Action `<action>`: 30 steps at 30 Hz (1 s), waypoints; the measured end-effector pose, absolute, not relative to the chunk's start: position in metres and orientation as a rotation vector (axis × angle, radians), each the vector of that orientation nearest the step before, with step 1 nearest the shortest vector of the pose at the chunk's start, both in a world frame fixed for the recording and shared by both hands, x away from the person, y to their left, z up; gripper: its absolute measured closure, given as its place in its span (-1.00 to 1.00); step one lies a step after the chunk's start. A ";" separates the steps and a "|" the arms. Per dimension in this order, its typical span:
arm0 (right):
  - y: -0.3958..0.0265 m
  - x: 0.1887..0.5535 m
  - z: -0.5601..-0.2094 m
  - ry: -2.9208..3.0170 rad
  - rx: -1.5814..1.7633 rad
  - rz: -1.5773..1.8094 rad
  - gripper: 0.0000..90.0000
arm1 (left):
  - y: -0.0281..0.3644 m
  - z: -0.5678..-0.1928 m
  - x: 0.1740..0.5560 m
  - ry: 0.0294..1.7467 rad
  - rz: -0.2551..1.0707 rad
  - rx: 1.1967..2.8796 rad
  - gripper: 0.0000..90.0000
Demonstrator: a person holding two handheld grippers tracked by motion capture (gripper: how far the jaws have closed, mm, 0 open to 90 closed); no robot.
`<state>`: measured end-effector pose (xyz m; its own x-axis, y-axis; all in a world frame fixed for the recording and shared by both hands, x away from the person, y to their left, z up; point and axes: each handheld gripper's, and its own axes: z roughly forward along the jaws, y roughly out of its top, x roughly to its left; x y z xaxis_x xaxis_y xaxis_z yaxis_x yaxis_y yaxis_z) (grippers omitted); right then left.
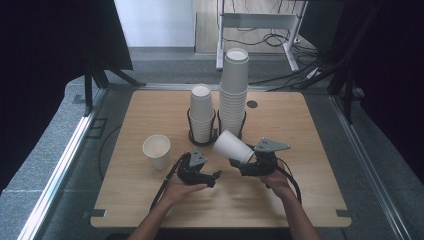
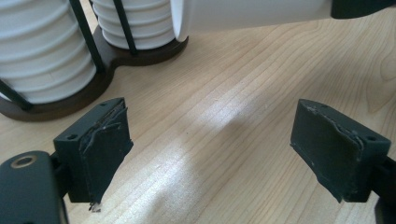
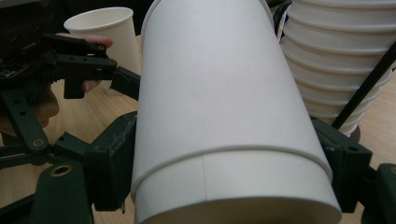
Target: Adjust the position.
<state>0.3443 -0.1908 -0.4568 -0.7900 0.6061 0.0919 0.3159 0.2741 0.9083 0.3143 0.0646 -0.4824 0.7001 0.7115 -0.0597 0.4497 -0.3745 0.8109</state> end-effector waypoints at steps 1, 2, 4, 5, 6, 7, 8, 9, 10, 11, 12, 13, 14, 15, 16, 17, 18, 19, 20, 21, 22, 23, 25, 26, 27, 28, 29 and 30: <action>-0.191 0.344 -0.458 2.269 0.849 1.525 -0.53 | 0.066 -0.482 0.315 0.892 0.368 2.025 -0.73; -0.191 0.344 -0.459 2.269 0.852 1.529 -0.54 | 0.066 -0.482 0.315 0.892 0.361 2.019 -0.73; -0.190 0.343 -0.460 2.269 0.851 1.529 -0.54 | 0.067 -0.482 0.315 0.899 0.353 2.010 -0.73; -0.189 0.343 -0.461 2.268 0.851 1.526 -0.54 | 0.068 -0.481 0.315 0.900 0.352 2.007 -0.73; -0.188 0.343 -0.461 2.267 0.848 1.528 -0.53 | 0.068 -0.481 0.315 0.900 0.353 2.005 -0.73; -0.188 0.342 -0.462 2.259 0.847 1.539 -0.53 | 0.069 -0.481 0.315 0.900 0.354 2.004 -0.73; -0.188 0.342 -0.462 2.257 0.848 1.544 -0.53 | 0.070 -0.481 0.315 0.904 0.350 1.999 -0.73; -0.188 0.342 -0.463 2.255 0.850 1.542 -0.53 | 0.071 -0.481 0.315 0.906 0.347 1.995 -0.73; -0.187 0.341 -0.464 2.254 0.852 1.542 -0.53 | 0.071 -0.481 0.315 0.912 0.342 1.988 -0.73; -0.187 0.341 -0.465 2.252 0.854 1.544 -0.54 | 0.072 -0.481 0.316 0.918 0.338 1.981 -0.73; -0.187 0.341 -0.466 2.254 0.856 1.545 -0.53 | 0.073 -0.481 0.317 0.924 0.333 1.977 -0.72; -0.187 0.341 -0.467 2.255 0.857 1.545 -0.53 | 0.073 -0.481 0.318 0.931 0.328 1.971 -0.71; -0.187 0.340 -0.468 2.252 0.862 1.549 -0.53 | 0.073 -0.482 0.318 0.938 0.326 1.967 -0.71; -0.187 0.340 -0.468 2.254 0.863 1.547 -0.53 | 0.073 -0.483 0.319 0.944 0.324 1.965 -0.70; -0.187 0.340 -0.469 2.248 0.868 1.550 -0.53 | 0.073 -0.483 0.320 0.953 0.318 1.961 -0.70; -0.187 0.340 -0.469 2.245 0.869 1.552 -0.53 | 0.074 -0.484 0.321 0.957 0.310 1.957 -0.69; -0.188 0.339 -0.469 2.240 0.870 1.556 -0.53 | 0.074 -0.484 0.321 0.959 0.302 1.953 -0.69; -0.188 0.339 -0.469 2.237 0.873 1.559 -0.53 | 0.075 -0.484 0.321 0.960 0.297 1.950 -0.69; -0.188 0.339 -0.469 2.232 0.877 1.564 -0.53 | 0.075 -0.484 0.322 0.963 0.295 1.949 -0.69; -0.189 0.339 -0.470 2.227 0.879 1.573 -0.53 | 0.076 -0.484 0.322 0.967 0.295 1.946 -0.69; -0.190 0.339 -0.470 2.222 0.885 1.583 -0.53 | 0.076 -0.484 0.322 0.971 0.291 1.942 -0.69; -0.190 0.339 -0.470 2.212 0.888 1.596 -0.53 | 0.077 -0.484 0.322 0.977 0.286 1.938 -0.69; -0.191 0.338 -0.471 2.198 0.893 1.607 -0.53 | 0.078 -0.483 0.323 0.984 0.284 1.930 -0.69; -0.191 0.338 -0.472 2.198 0.897 1.614 -0.53 | 0.079 -0.483 0.323 0.988 0.281 1.925 -0.69; -0.192 0.338 -0.473 2.196 0.900 1.622 -0.53 | 0.080 -0.483 0.323 0.992 0.278 1.920 -0.69; -0.193 0.338 -0.473 2.189 0.904 1.632 -0.53 | 0.080 -0.483 0.324 0.995 0.272 1.914 -0.69; -0.193 0.338 -0.473 2.184 0.908 1.646 -0.53 | 0.081 -0.483 0.324 0.998 0.265 1.908 -0.69; -0.194 0.338 -0.473 2.180 0.907 1.657 -0.53 | 0.082 -0.482 0.324 1.000 0.261 1.903 -0.69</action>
